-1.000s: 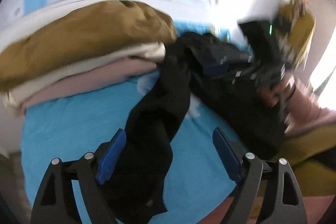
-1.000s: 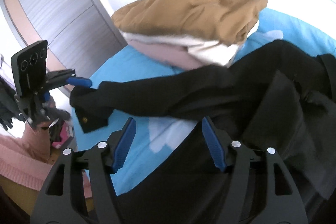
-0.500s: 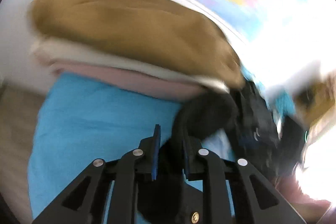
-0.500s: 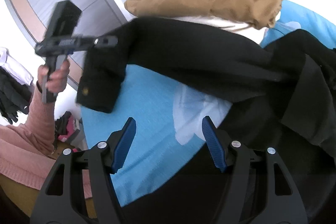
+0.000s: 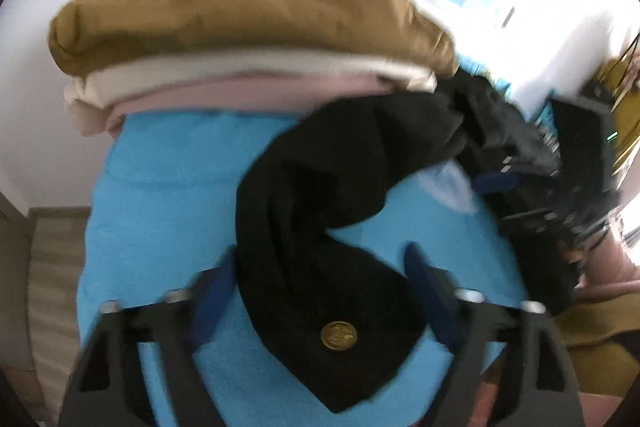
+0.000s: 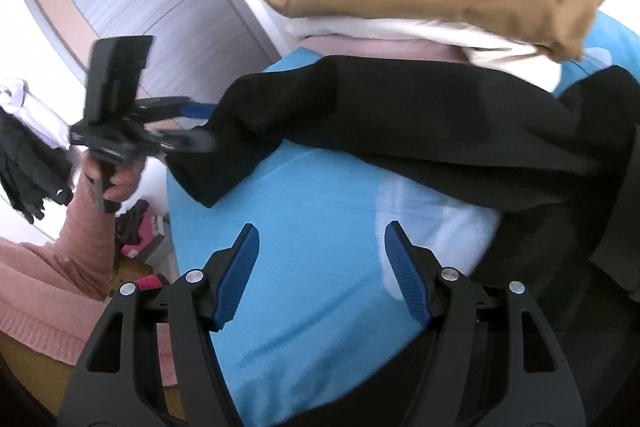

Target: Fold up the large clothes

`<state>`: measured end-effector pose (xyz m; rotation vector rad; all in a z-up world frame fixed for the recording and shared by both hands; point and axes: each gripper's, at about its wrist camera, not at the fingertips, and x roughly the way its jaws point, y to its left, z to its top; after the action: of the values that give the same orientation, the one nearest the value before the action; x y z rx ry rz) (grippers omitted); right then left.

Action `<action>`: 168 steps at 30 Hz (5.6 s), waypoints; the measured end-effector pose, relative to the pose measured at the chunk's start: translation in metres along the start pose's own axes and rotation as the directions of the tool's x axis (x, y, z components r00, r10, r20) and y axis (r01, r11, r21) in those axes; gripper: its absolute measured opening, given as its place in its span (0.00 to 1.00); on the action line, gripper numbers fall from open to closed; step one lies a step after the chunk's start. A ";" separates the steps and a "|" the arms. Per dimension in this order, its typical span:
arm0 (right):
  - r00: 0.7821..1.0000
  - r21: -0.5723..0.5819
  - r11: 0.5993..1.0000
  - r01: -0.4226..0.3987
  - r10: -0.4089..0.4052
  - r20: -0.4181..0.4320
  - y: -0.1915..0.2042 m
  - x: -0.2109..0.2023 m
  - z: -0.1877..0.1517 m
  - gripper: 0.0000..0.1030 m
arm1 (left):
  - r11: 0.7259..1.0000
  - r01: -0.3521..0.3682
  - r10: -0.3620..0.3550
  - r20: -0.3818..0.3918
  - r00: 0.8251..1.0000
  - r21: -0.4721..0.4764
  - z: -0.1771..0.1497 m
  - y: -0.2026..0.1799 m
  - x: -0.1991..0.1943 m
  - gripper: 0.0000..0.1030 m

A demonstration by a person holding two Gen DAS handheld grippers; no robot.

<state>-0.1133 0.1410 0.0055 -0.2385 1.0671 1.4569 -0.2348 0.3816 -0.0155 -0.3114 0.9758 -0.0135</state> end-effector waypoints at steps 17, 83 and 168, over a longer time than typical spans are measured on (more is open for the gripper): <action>0.987 -0.184 0.982 -0.031 0.060 0.152 0.084 0.003 -0.001 0.48 | 0.865 0.490 -0.480 0.110 0.871 -0.111 0.033 -0.061 -0.013 0.20; 0.842 0.766 0.607 0.212 -0.511 0.172 -0.307 -0.310 -0.193 0.53 | 0.933 0.177 -0.172 -0.045 0.984 0.314 0.117 -0.255 0.161 0.48; 0.824 0.684 0.695 0.223 -0.510 0.249 -0.129 -0.301 -0.329 0.86 | 0.877 0.481 -0.479 -0.068 0.875 0.019 -0.045 -0.225 0.090 0.90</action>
<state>-0.0765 -0.3205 -0.0242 0.3258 1.0067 0.6582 -0.1918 0.1412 -0.0523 -0.5179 0.9369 -0.4988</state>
